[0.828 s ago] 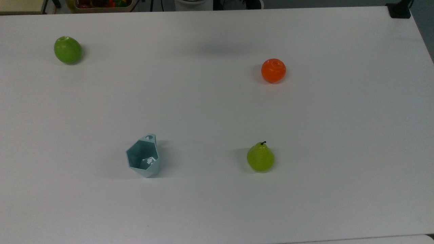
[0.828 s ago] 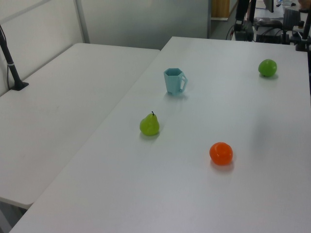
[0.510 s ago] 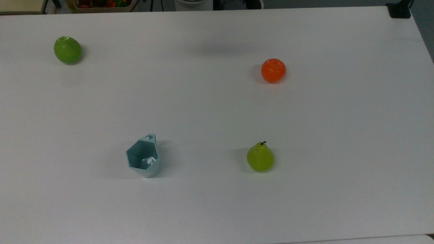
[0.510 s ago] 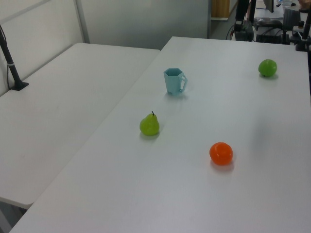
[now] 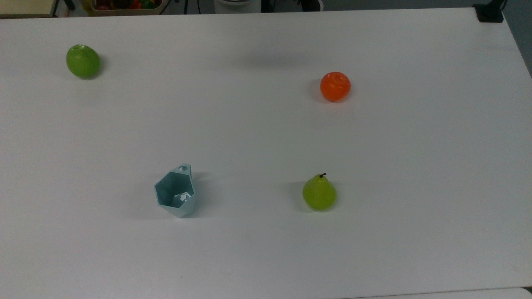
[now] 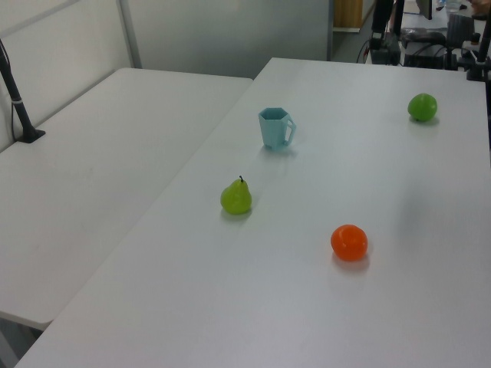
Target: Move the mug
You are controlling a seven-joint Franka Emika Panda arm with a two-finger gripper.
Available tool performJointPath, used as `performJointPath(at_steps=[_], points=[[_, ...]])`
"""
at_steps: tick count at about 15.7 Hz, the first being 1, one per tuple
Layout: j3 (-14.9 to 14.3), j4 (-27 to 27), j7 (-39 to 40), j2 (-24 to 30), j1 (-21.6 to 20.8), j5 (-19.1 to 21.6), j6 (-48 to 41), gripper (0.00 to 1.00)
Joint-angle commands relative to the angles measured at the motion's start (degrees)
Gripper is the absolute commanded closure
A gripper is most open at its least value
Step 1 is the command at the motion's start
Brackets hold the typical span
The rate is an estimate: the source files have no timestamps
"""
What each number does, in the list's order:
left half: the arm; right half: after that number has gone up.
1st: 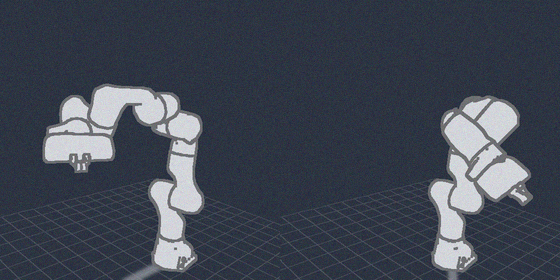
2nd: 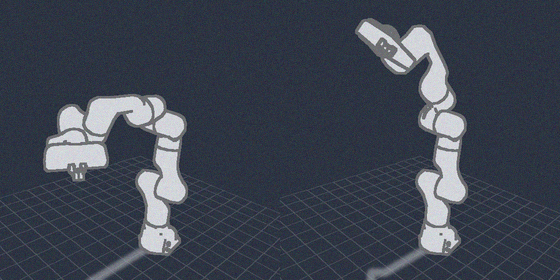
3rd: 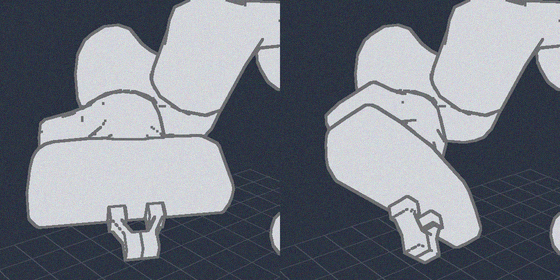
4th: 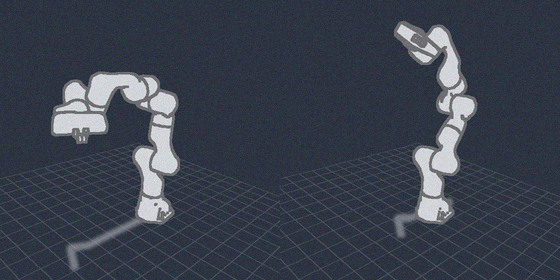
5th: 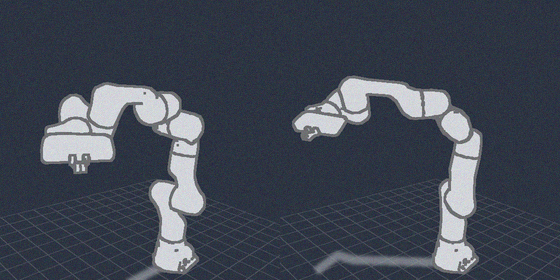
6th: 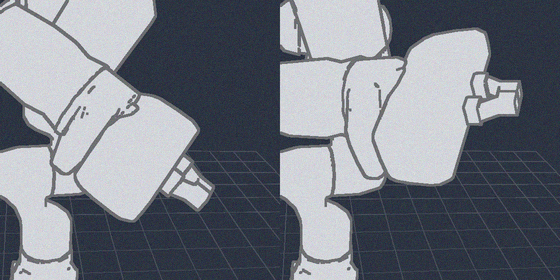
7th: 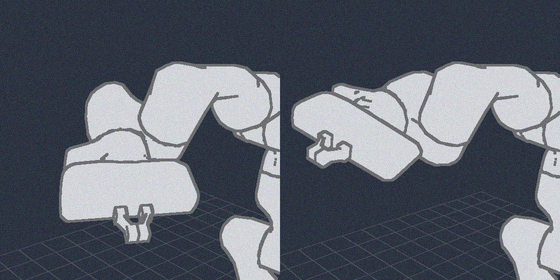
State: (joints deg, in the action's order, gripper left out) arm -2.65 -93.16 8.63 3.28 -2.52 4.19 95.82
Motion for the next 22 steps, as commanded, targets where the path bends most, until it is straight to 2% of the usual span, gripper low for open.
performJointPath(at_steps=[1, 10, 13, 17, 22], points=[[-1.04, -0.71, 0.42, 0.68, -1.35, -0.68, 0.95, 0.0], [-1.04, -0.45, 0.25, -0.46, -2.58, -0.59, 1.3, 0.0], [-0.95, -0.1, 0.16, -1.25, -2.93, -0.76, 5.85, 0.0], [-0.78, 4.64, -6.07, -6.78, -2.93, -1.03, 8.16, 0.0], [-0.86, 5.09, -8.28, -11.62, -2.93, -2.96, 15.88, 0.0]])
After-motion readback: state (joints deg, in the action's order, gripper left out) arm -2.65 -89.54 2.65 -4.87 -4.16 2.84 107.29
